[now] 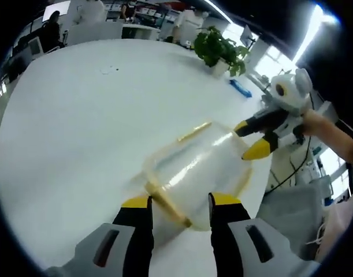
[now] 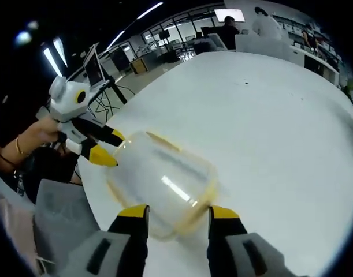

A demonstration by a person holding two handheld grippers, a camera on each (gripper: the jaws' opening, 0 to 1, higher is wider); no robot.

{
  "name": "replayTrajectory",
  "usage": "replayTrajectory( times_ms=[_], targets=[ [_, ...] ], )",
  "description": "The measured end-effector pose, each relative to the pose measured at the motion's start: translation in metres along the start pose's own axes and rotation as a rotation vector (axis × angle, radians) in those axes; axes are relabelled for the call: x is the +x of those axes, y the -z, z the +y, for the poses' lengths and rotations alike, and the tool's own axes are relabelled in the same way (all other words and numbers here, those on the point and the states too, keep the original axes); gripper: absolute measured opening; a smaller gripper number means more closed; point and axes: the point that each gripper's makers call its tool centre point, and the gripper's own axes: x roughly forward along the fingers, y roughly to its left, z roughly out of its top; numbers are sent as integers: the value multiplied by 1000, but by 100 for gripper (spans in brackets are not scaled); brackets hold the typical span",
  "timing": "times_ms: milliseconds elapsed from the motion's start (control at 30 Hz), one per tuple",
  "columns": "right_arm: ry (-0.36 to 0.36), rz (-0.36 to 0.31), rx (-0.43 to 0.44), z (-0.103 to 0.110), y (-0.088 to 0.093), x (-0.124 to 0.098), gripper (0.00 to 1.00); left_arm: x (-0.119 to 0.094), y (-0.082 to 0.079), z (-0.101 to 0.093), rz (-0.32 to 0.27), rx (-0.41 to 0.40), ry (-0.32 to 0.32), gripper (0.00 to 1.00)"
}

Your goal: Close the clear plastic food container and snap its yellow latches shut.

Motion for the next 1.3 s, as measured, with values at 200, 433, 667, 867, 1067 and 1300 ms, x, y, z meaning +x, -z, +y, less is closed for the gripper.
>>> replayTrajectory(
  times_ms=[200,433,667,867,1067,1300],
  targets=[
    [-2,76,39,1,0,2,36,0,0,-1,21,0,-9,34],
    [-11,111,62,5,-4,5,35,1,0,0,27,-7,-17,34],
    [-12,123,62,3,-3,4,35,3,0,0,42,-9,12,33],
    [-1,113,78,3,0,6,35,6,6,0,-7,-77,67,32],
    [10,101,78,4,-1,7,36,8,3,-1,3,-61,54,32],
    [11,100,79,3,0,7,37,6,3,-2,-1,-42,43,33]
  ],
)
